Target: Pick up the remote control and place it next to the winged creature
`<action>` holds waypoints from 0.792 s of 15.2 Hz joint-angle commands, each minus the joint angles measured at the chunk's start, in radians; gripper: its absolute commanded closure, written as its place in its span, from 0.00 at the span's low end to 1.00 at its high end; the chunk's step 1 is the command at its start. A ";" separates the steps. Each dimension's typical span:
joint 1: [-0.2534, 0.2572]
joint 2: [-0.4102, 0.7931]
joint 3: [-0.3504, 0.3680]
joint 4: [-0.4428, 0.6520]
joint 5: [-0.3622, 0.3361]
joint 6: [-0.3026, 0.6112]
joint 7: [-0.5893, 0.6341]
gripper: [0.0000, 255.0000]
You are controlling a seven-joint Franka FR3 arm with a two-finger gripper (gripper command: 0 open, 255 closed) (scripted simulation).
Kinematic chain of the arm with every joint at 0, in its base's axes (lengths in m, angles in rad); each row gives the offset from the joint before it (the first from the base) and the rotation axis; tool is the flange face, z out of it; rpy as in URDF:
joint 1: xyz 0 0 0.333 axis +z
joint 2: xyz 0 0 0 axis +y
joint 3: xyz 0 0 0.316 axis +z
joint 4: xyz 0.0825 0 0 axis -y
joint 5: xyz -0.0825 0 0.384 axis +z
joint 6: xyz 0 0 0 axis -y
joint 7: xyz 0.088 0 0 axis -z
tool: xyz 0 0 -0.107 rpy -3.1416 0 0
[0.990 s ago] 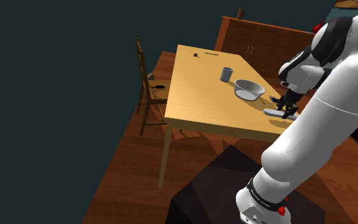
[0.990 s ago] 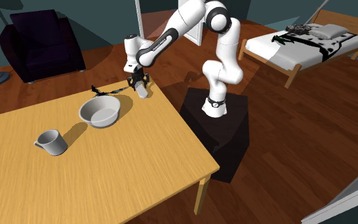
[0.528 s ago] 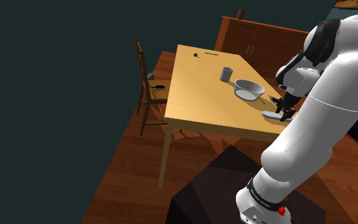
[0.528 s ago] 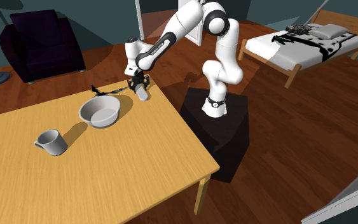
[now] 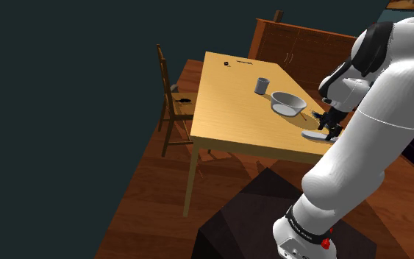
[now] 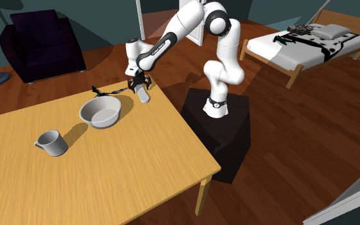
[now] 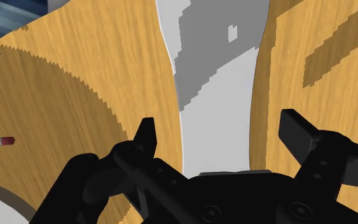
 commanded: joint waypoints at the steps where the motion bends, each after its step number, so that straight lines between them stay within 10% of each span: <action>1: 0.000 0.000 0.000 0.000 0.000 0.000 0.000 0.00; 5: 0.027 -0.134 -0.013 0.051 -0.150 -0.121 0.108 0.00; 12: 0.023 -0.134 -0.010 0.051 -0.150 -0.121 0.108 0.00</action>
